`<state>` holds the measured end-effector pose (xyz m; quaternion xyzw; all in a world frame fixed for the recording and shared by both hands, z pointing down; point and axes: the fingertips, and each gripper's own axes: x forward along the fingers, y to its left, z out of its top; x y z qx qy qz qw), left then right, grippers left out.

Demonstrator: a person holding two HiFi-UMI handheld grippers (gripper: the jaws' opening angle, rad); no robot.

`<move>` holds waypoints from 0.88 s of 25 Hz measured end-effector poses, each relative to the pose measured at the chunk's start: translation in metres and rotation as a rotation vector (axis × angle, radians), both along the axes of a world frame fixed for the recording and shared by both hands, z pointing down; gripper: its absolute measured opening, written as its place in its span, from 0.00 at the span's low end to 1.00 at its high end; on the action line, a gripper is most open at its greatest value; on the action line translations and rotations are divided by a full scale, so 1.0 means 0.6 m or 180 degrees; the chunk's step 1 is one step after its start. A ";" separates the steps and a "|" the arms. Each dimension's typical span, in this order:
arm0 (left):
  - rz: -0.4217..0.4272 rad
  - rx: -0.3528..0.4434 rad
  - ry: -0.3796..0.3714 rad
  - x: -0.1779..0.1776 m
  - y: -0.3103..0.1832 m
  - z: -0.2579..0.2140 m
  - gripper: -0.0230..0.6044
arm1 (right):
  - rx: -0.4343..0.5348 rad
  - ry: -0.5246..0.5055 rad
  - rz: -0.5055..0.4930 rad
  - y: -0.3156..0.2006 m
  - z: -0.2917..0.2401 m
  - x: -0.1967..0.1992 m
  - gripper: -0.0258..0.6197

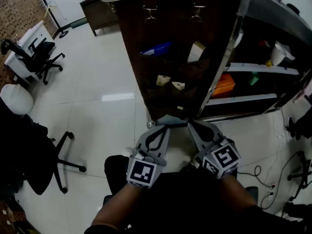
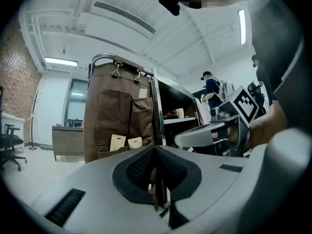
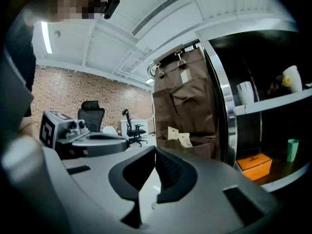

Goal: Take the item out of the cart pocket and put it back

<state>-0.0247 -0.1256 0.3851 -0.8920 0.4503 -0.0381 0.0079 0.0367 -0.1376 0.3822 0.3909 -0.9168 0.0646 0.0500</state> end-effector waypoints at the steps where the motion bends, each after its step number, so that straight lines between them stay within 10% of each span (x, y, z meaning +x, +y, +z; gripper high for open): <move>1: 0.0004 0.0000 -0.0004 0.000 0.001 0.000 0.04 | 0.0048 0.0032 -0.0014 -0.005 -0.010 0.001 0.07; 22: 0.0009 -0.0031 -0.0028 -0.002 0.003 0.003 0.04 | 0.0389 0.0834 0.0074 -0.226 -0.033 -0.033 0.24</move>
